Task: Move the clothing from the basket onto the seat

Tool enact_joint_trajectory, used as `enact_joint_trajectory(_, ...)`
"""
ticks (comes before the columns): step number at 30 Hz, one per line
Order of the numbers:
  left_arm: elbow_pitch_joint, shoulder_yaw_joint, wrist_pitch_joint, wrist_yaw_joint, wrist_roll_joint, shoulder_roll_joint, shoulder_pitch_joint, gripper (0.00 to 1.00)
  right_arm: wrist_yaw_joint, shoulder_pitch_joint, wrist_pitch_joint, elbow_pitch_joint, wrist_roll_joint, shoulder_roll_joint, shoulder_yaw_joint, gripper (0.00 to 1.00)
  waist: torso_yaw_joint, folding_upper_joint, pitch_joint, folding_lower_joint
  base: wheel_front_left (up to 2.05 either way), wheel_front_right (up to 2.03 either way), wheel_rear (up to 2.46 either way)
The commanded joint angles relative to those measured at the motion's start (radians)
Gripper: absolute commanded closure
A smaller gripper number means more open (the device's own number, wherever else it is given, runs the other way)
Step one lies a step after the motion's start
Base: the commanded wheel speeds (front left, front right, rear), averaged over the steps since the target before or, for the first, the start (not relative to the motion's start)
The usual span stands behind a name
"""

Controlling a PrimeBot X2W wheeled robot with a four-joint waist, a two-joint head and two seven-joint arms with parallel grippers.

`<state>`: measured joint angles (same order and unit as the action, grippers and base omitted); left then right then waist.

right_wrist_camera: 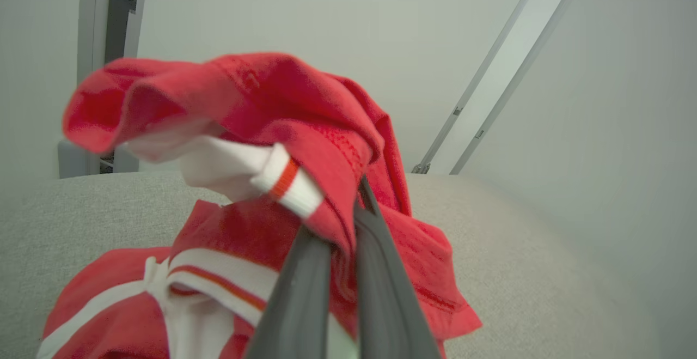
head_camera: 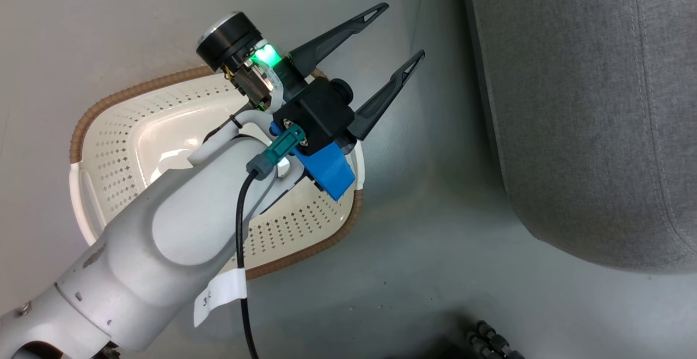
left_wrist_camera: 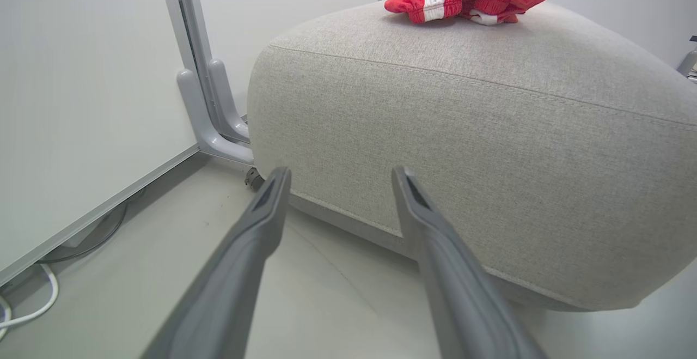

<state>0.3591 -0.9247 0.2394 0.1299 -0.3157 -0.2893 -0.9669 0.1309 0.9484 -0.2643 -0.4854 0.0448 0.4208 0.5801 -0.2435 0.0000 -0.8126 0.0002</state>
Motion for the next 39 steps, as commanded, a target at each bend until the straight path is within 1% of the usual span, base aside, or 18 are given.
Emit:
enact_joint_trajectory(1, -0.003, -0.006, 0.003, 0.001, 0.002, -0.003, -0.016, 0.00, 0.000, -0.016, 0.000, -0.036, 0.009, -0.021, 0.009, 1.00, 0.005, 0.0000, -0.007, -0.0002, 0.00, 0.00, 0.00)
enact_joint_trajectory(5, -0.003, -0.009, 0.005, 0.001, -0.002, 0.002, -0.026, 0.00, 0.000, -0.045, 0.000, -0.104, 0.023, -0.062, 0.015, 1.00, 0.011, 0.0000, -0.008, -0.0002, 0.00, 0.00, 0.00)
enact_joint_trajectory(7, -0.002, -0.009, 0.006, 0.001, -0.003, 0.002, -0.026, 0.00, 0.000, -0.044, 0.000, -0.107, 0.020, -0.067, 0.019, 1.00, 0.011, 0.0000, -0.007, -0.0002, 0.00, 0.00, 0.00)
enact_joint_trajectory(8, -0.002, -0.010, 0.007, 0.000, -0.004, 0.001, -0.026, 0.00, 0.000, -0.044, 0.000, -0.099, 0.014, -0.071, 0.025, 0.98, 0.010, 0.0000, -0.005, -0.0002, 0.00, 0.00, 0.00)
enact_joint_trajectory(9, 0.000, -0.010, 0.008, -0.001, -0.004, 0.000, -0.026, 0.00, 0.000, -0.046, 0.000, -0.086, 0.007, -0.079, 0.027, 0.00, 0.008, 0.0000, -0.002, -0.0002, 0.00, 0.00, 0.00)
enact_joint_trajectory(12, 0.010, -0.009, 0.011, -0.004, -0.008, 0.000, -0.019, 0.00, 0.000, -0.081, 0.000, -0.045, 0.001, -0.099, 0.022, 0.00, 0.008, 0.0000, 0.018, -0.0002, 0.00, 0.00, 0.00)
enact_joint_trajectory(15, 0.017, -0.006, 0.019, -0.009, -0.016, 0.016, 0.003, 0.00, 0.000, -0.149, 0.001, 0.019, 0.006, -0.119, 0.015, 0.00, 0.011, 0.0000, 0.057, -0.0002, 0.00, 0.00, 0.00)
enact_joint_trajectory(19, 0.031, 0.009, 0.024, -0.020, -0.031, 0.029, 0.037, 0.00, 0.000, -0.256, 0.000, 0.117, 0.006, -0.158, -0.018, 0.00, 0.015, 0.0000, 0.131, -0.0002, 0.00, 0.00, 0.00)
enact_joint_trajectory(22, 0.030, 0.038, 0.027, -0.033, -0.047, 0.040, 0.071, 0.00, 0.000, -0.326, 0.000, 0.188, -0.001, -0.181, -0.048, 0.00, 0.021, 0.0000, 0.191, -0.0002, 0.00, 0.00, 0.00)
enact_joint_trajectory(26, 0.002, 0.109, 0.026, -0.052, -0.059, 0.043, 0.140, 0.00, 0.000, -0.396, 0.000, 0.272, -0.020, -0.208, -0.100, 0.00, 0.039, 0.0000, 0.278, -0.0002, 0.00, 0.00, 0.00)
enact_joint_trajectory(30, -0.018, 0.201, 0.026, -0.073, -0.057, 0.042, 0.215, 0.00, 0.000, -0.455, 0.000, 0.332, -0.031, -0.225, -0.194, 0.00, 0.064, 0.0000, 0.355, -0.0002, 0.00, 0.00, 0.00)
enact_joint_trajectory(36, -0.041, 0.351, 0.026, -0.091, -0.035, 0.038, 0.333, 0.00, 0.000, -0.517, 0.000, 0.378, -0.051, -0.258, -0.341, 0.00, 0.108, 0.0000, 0.451, -0.0002, 0.00, 0.00, 0.00)
enact_joint_trajectory(39, -0.056, 0.427, 0.026, -0.093, -0.016, 0.041, 0.391, 0.00, 0.000, -0.541, 0.000, 0.387, -0.062, -0.279, -0.410, 0.00, 0.129, 0.0000, 0.491, -0.0002, 0.00, 0.00, 0.00)
